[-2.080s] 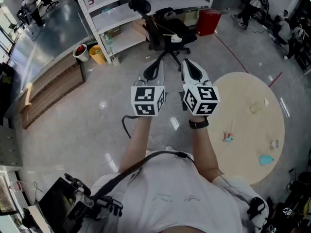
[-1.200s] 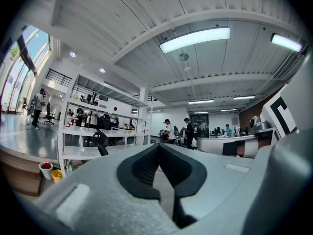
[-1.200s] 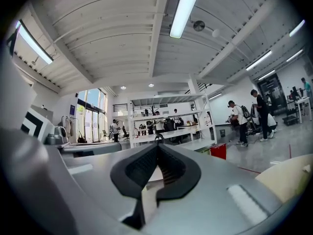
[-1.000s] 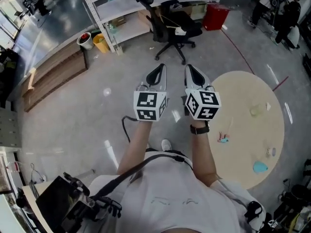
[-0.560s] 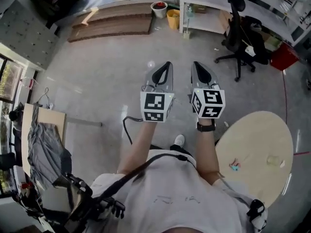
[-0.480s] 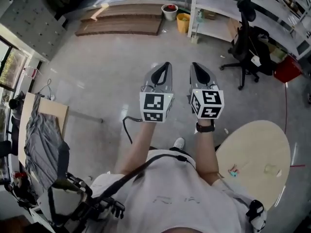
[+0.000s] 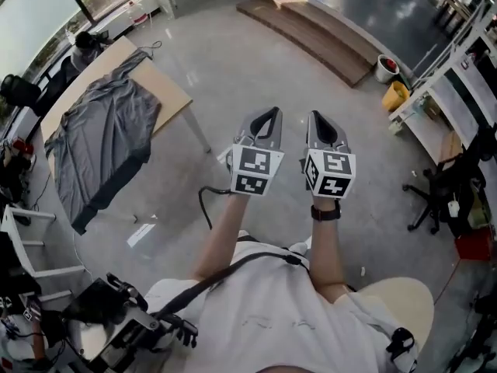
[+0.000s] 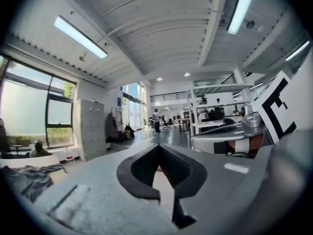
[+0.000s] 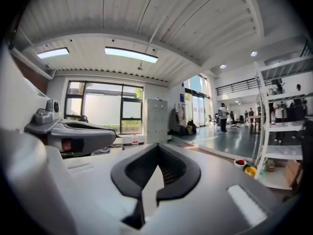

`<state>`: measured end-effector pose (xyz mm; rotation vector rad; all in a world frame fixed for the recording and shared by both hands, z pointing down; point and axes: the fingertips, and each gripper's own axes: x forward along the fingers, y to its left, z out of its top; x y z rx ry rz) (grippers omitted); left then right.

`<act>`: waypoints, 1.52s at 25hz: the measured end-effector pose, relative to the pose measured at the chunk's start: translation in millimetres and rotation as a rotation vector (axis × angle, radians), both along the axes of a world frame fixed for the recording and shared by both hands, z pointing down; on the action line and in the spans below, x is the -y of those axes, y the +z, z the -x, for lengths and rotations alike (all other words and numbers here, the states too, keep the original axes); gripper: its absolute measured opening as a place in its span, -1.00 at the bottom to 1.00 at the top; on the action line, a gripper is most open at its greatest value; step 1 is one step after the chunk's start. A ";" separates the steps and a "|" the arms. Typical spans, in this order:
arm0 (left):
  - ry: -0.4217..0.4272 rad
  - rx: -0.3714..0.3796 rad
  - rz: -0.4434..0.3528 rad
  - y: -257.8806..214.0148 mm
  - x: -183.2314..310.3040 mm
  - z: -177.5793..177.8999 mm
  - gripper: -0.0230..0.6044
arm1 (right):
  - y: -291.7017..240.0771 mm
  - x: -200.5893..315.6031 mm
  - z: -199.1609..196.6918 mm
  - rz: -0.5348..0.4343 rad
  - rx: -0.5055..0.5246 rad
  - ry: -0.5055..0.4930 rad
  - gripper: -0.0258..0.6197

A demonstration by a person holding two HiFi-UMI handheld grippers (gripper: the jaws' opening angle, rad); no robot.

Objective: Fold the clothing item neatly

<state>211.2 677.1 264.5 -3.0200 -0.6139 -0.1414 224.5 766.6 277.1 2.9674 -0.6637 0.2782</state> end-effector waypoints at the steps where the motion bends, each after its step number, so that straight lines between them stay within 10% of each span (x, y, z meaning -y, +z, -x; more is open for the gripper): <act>1: -0.067 0.005 0.006 2.1 38.6 2.5 -0.94 | 0.8 37.1 -0.5 -0.007 0.000 -0.046 -0.93; 11: -0.624 -0.005 0.122 23.1 346.5 95.9 -0.93 | 12.7 349.4 44.1 -0.011 0.008 -0.558 -0.93; 22: -0.997 -0.009 0.107 41.4 478.3 162.0 -0.92 | 33.5 518.4 109.7 -0.051 0.029 -1.021 -0.92; 38: -1.079 0.078 0.128 70.0 571.5 113.5 -0.92 | 64.3 615.0 19.8 -0.027 0.146 -1.063 -0.92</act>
